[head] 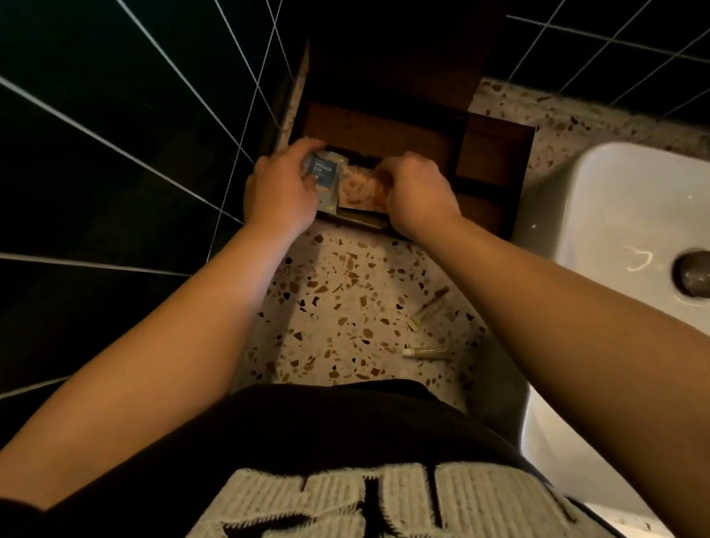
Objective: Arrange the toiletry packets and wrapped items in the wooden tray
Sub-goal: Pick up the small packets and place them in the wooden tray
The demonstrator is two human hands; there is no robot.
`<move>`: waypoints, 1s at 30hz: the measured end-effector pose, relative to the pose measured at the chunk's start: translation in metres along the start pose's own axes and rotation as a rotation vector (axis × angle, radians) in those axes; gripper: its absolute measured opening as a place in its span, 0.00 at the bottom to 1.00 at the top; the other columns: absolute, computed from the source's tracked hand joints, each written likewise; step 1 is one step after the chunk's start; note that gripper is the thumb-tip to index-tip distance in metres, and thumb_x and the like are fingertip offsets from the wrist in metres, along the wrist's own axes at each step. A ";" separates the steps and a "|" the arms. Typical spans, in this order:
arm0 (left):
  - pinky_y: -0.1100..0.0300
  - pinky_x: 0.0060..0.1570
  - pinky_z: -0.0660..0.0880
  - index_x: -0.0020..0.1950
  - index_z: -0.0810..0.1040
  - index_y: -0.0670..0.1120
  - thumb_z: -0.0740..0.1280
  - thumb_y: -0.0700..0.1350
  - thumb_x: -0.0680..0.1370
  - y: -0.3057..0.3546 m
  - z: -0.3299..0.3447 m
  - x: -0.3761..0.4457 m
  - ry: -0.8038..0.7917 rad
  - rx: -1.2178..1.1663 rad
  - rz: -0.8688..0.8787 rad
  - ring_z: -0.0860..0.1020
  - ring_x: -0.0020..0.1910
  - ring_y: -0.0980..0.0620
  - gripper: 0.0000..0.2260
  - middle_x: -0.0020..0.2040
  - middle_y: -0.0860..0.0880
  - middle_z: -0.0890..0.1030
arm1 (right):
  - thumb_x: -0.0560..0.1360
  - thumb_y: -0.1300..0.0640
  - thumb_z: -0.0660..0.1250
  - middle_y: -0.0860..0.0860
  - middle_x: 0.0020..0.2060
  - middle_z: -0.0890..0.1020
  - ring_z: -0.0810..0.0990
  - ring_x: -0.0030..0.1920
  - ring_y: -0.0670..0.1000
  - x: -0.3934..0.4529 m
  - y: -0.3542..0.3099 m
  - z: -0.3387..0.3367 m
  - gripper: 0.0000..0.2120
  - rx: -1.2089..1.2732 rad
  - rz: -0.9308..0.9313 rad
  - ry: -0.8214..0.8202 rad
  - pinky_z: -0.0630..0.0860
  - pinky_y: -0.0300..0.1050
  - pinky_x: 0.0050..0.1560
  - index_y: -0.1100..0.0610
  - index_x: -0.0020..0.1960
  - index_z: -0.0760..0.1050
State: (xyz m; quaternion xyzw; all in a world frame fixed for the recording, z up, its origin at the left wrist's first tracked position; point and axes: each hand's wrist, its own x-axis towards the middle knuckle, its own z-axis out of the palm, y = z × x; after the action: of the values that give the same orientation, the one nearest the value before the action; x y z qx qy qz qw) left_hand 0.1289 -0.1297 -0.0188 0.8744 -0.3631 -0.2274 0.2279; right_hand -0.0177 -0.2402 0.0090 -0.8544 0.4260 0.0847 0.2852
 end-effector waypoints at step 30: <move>0.46 0.64 0.67 0.74 0.72 0.53 0.63 0.44 0.80 0.022 0.013 -0.017 -0.114 0.477 0.052 0.70 0.72 0.43 0.21 0.79 0.48 0.64 | 0.82 0.57 0.59 0.58 0.70 0.70 0.65 0.69 0.62 -0.023 0.012 0.036 0.17 -0.083 -0.073 -0.056 0.70 0.58 0.67 0.56 0.68 0.76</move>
State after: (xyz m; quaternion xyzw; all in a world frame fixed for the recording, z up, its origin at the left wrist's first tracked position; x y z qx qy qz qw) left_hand 0.0994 -0.1344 -0.0123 0.8795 -0.4412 -0.1783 0.0000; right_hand -0.0378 -0.2105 -0.0169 -0.8778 0.3825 0.1156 0.2641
